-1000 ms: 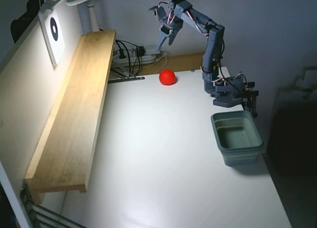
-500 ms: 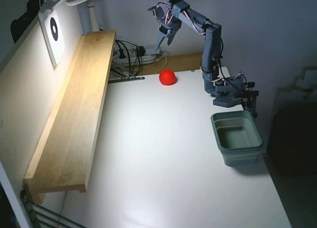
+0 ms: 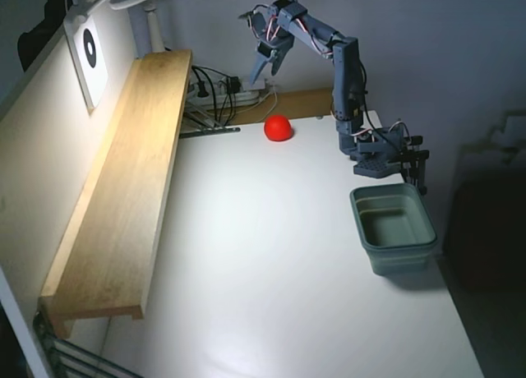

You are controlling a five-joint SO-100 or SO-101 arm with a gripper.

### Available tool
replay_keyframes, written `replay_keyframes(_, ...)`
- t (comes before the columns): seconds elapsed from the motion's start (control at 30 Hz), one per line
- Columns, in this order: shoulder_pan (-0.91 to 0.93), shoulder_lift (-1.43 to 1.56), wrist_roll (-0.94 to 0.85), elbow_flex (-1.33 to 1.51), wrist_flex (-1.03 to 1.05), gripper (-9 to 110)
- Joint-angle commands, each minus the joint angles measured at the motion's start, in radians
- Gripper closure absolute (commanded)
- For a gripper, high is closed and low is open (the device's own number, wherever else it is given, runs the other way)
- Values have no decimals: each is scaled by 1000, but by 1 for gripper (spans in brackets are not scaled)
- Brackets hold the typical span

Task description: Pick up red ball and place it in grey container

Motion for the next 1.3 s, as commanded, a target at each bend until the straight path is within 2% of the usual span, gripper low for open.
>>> replay_keyframes(0.0,17,-12,2,-76,4,63)
replay_keyframes(0.27,17,-22,2,-64,-19,63)
replay_keyframes(0.8,17,129,2,540,-471,63)
replay_keyframes(1.27,17,79,2,953,-935,63)
